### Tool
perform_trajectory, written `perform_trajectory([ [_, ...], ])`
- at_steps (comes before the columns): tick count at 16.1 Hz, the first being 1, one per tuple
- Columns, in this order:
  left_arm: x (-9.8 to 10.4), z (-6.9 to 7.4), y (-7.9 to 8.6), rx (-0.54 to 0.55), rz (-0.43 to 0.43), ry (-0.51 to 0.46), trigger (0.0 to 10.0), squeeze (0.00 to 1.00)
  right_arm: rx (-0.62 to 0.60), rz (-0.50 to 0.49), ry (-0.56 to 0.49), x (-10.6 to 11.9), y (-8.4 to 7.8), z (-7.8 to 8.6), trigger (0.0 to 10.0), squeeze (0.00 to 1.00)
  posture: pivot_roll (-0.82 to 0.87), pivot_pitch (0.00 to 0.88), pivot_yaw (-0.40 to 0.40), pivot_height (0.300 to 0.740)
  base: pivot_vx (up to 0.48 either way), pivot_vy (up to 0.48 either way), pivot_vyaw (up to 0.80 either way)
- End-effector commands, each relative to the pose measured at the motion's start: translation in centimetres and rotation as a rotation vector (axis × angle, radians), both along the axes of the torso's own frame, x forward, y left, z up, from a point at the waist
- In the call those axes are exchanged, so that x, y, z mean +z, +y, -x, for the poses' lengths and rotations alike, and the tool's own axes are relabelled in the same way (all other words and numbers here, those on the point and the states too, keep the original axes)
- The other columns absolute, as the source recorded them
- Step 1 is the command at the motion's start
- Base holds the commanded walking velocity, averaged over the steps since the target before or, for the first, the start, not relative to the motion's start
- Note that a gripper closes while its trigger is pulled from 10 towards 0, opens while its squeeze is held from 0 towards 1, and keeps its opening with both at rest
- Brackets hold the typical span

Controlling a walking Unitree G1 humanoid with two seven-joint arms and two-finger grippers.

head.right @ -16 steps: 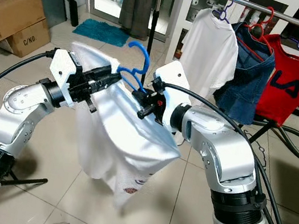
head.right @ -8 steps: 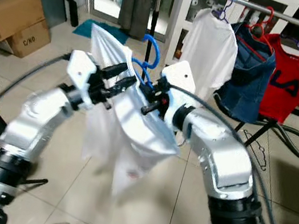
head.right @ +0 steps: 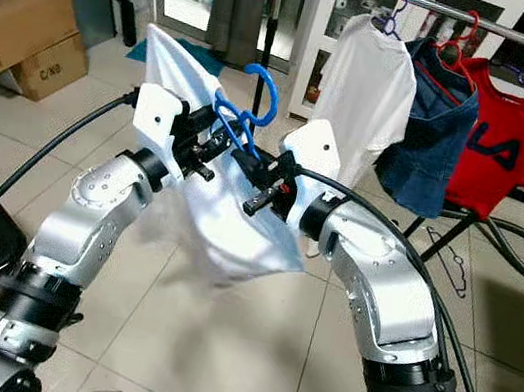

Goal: Hang hanger

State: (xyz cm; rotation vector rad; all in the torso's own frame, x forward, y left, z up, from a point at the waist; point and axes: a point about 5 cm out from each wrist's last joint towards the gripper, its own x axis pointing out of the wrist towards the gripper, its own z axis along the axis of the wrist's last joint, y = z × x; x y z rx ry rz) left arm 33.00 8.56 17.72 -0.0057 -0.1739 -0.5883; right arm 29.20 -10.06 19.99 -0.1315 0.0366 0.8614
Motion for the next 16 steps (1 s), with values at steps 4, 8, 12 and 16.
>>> perform_trajectory([
  [4, 0.6, 1.7, -2.4, -0.086, -0.043, -0.059, 4.4, 0.0, -0.046, 0.014, 0.03, -0.8, -0.4, -0.6, 0.0, 0.0, -0.02, 0.0, -0.022, 0.74, 0.0, 0.0, 0.0],
  [8, 0.4, 2.0, -2.2, -0.058, -0.062, -0.066, 0.0, 0.0, -0.065, 0.003, 0.046, -1.0, -0.9, -1.0, 0.0, 0.0, -0.02, 0.0, -0.023, 0.74, 0.0, 0.0, 0.0],
  [12, 0.8, 1.7, -1.6, -0.033, -0.066, -0.083, 0.0, 0.0, -0.028, 0.012, 0.044, -0.9, -0.7, -0.9, 0.0, 0.0, -0.02, 0.0, -0.025, 0.74, 0.0, 0.0, 0.0],
  [16, -0.5, 1.4, -1.0, 0.001, -0.113, -0.006, 0.0, 0.0, -0.059, 0.072, 0.072, -1.8, -1.2, -1.3, 0.0, 0.0, -0.02, 0.0, -0.03, 0.74, 0.0, 0.0, 0.0],
])
